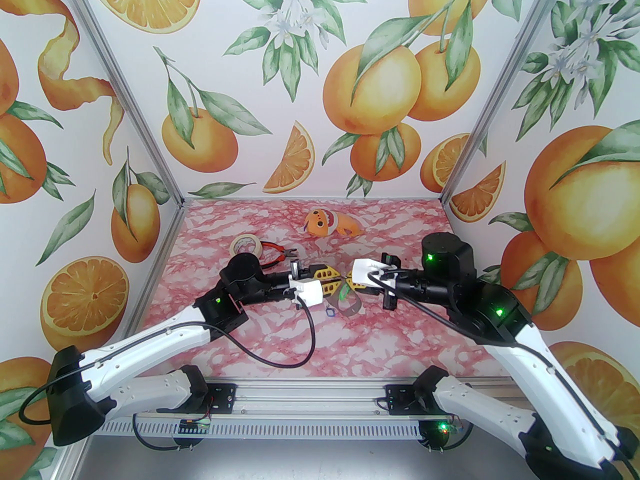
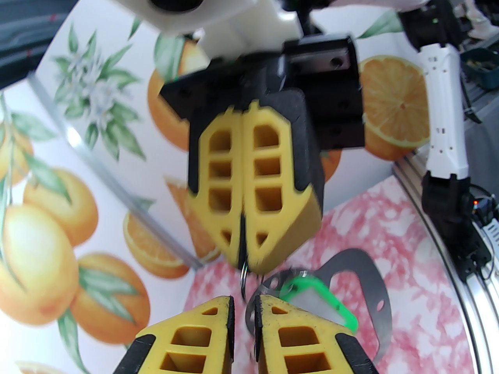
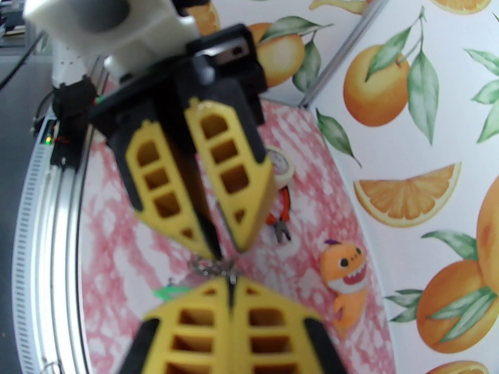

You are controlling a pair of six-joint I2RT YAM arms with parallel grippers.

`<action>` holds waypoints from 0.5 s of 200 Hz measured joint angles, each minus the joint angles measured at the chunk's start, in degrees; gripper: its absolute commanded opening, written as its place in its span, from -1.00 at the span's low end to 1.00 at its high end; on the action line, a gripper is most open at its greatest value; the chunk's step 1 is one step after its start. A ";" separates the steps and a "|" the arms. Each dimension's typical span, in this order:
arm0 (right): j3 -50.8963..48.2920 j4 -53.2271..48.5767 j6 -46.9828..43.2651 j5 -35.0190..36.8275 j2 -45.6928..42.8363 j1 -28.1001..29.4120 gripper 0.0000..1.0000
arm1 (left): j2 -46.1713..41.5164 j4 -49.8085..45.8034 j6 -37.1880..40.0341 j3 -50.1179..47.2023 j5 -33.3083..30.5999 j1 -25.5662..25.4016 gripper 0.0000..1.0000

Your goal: Remove the keys from the keyring

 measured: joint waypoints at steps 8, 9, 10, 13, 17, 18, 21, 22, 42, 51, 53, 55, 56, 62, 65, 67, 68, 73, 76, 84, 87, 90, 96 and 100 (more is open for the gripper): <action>1.20 -1.09 0.42 0.31 0.55 0.02 -1.00 | -0.46 -1.14 -0.07 0.00 -1.33 0.00 -0.60; 1.31 -1.18 0.42 0.31 0.61 0.02 -1.00 | -0.48 -1.25 -0.07 0.00 -1.40 0.00 -0.60; 1.40 -1.31 0.44 0.33 0.68 0.02 -1.00 | -0.55 -1.42 -0.04 0.00 -1.62 0.00 -0.59; 1.99 -1.86 0.63 0.48 0.94 0.07 -1.00 | -0.68 -1.79 -0.07 0.02 -2.08 0.00 -0.59; 2.58 -2.40 0.85 0.70 1.25 0.07 -1.00 | -0.79 -2.32 -0.11 0.07 -2.49 0.00 -0.58; 2.80 -2.58 0.96 0.70 1.38 0.07 -1.00 | -0.81 -2.47 -0.09 0.11 -2.71 0.00 -0.58; 3.15 -2.93 0.98 0.83 1.57 0.11 -1.00 | -0.83 -2.93 -0.11 0.20 -2.89 0.00 -0.58; 3.37 -3.13 1.03 0.90 1.70 0.11 -1.00 | -0.83 -2.99 -0.11 0.22 -2.97 0.00 -0.58; 5.86 -5.51 1.95 2.21 3.52 0.92 -1.00 | -0.59 -5.62 -0.76 1.33 -4.24 0.00 -0.57; 6.86 -6.64 2.36 3.04 4.44 1.75 -1.00 | -0.35 -6.45 -1.16 2.01 -4.42 0.00 -0.56; 7.13 -6.97 2.38 3.30 4.72 2.01 -1.00 | -0.24 -6.62 -1.31 2.21 -4.44 0.00 -0.56; 7.26 -7.10 2.43 3.37 4.90 2.19 -1.00 | -0.17 -6.69 -1.46 2.32 -4.42 -0.02 -0.56; 7.41 -7.34 2.47 3.58 5.03 2.36 -1.00 | -0.15 -6.73 -1.53 2.43 -4.48 -0.02 -0.56; 8.00 -7.98 2.64 4.31 5.66 3.02 -1.00 | 0.04 -6.95 -1.81 2.82 -4.52 -0.04 -0.56; 8.24 -8.26 2.78 4.66 5.97 3.34 -1.00 | 0.15 -7.06 -2.01 2.97 -4.52 -0.04 -0.56; 8.44 -8.55 2.80 4.92 6.21 3.61 -1.00 | 0.22 -7.06 -2.16 3.10 -4.52 -0.04 -0.56; 8.50 -8.59 2.82 4.98 6.29 3.67 -1.00 | 0.24 -7.08 -2.23 3.13 -4.50 -0.04 -0.56; 8.92 -9.22 2.97 5.73 6.84 4.13 -1.00 | 0.33 -7.08 -2.64 3.30 -4.39 -0.04 -0.56; 9.05 -9.42 3.08 5.95 7.04 4.39 -1.00 | 0.39 -7.04 -2.82 3.34 -4.28 -0.04 -0.56; 9.51 -10.14 3.45 6.64 7.69 4.94 -1.00 | 0.42 -7.04 -3.39 3.41 -4.04 -0.04 -0.56; 9.64 -10.40 3.52 6.93 7.93 5.07 -1.00 | 0.44 -7.04 -3.65 3.39 -4.00 -0.04 -0.57; 9.77 -10.64 3.65 7.08 8.13 5.20 -1.00 | 0.44 -7.04 -3.89 3.41 -3.85 -0.04 -0.56; 9.99 -10.97 3.98 7.52 8.50 5.40 -1.00 | 0.44 -7.06 -4.28 3.41 -3.56 -0.04 -0.56; 10.10 -11.15 4.07 7.63 8.61 5.46 -1.00 | 0.44 -7.04 -4.55 3.39 -3.41 -0.04 -0.56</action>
